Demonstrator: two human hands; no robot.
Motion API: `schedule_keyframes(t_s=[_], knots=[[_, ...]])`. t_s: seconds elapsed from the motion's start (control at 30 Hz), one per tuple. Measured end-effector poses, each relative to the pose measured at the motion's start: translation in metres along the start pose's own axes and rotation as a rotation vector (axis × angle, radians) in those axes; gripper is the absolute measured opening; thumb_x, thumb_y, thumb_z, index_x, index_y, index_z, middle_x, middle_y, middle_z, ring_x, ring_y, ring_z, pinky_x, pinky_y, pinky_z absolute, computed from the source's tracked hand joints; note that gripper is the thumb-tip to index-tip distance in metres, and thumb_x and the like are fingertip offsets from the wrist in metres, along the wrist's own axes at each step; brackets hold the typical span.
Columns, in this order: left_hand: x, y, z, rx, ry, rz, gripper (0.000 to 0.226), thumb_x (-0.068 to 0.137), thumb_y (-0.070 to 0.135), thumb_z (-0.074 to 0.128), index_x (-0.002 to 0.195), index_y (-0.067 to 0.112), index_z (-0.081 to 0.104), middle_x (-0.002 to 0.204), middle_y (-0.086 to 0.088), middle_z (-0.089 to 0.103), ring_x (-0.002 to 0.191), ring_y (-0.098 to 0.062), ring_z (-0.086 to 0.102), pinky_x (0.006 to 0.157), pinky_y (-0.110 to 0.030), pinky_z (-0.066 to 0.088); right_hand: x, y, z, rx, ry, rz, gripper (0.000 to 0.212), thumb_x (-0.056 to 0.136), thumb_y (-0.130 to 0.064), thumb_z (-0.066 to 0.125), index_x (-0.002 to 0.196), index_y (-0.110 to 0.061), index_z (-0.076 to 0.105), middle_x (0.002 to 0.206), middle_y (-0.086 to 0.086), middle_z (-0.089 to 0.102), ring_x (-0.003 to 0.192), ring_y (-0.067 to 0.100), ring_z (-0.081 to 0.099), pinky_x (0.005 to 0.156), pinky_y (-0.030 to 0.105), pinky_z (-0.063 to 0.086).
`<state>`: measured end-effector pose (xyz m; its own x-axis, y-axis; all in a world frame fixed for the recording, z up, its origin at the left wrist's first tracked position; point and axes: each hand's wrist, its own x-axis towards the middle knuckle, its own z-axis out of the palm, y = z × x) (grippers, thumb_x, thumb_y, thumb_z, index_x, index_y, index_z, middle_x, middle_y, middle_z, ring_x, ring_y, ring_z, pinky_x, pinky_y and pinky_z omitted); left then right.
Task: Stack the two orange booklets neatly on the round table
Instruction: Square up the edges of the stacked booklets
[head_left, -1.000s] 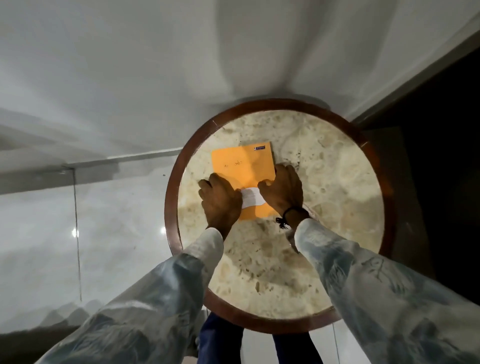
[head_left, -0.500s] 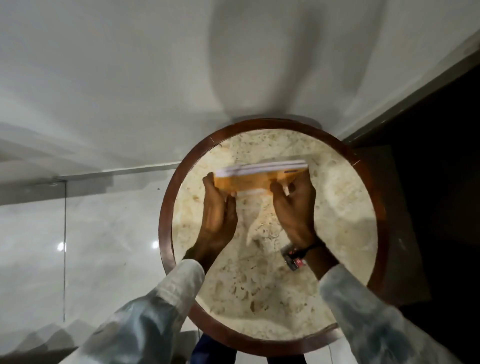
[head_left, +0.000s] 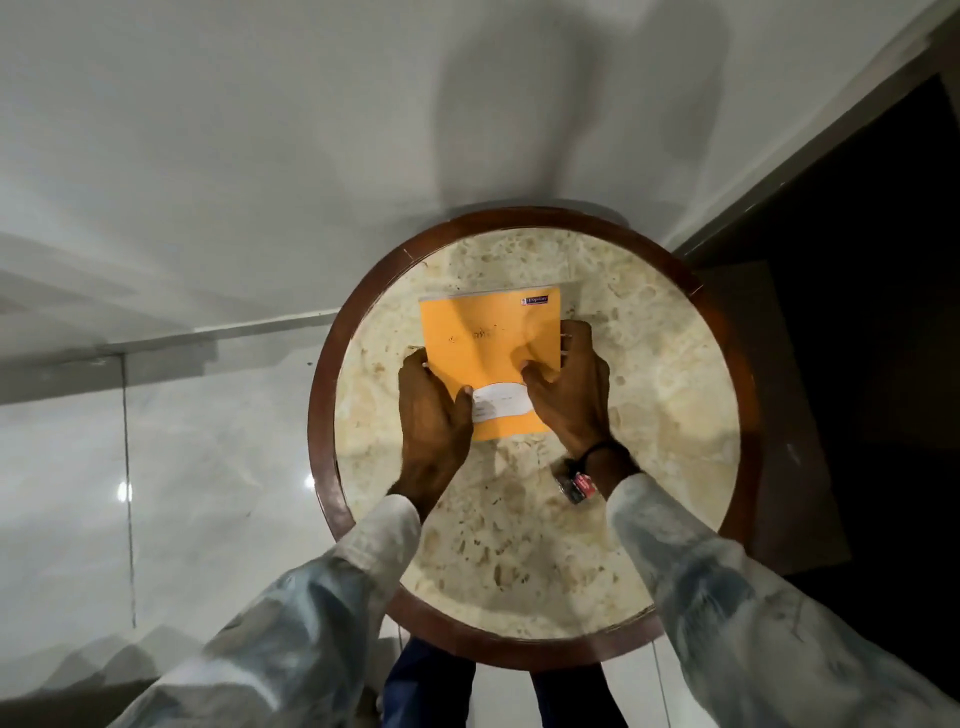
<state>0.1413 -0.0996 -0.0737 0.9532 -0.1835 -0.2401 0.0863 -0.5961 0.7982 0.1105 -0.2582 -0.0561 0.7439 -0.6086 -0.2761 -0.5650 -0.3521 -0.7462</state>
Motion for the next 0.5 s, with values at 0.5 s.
schedule_keyframes(t_s=[0.5], knots=[[0.013,0.018,0.022,0.404,0.189,-0.240,0.037,0.095,0.024,0.065,0.124,0.007,0.051,0.125,-0.022,0.056,0.109,-0.044,0.059,0.088,-0.052,0.052,0.007,0.012,0.000,-0.190,0.044,0.208,0.050,0.078,-0.029,0.074,0.122,-0.009,0.061,0.118,0.016,0.065,0.112,0.035,0.059,0.088,0.040,0.050]])
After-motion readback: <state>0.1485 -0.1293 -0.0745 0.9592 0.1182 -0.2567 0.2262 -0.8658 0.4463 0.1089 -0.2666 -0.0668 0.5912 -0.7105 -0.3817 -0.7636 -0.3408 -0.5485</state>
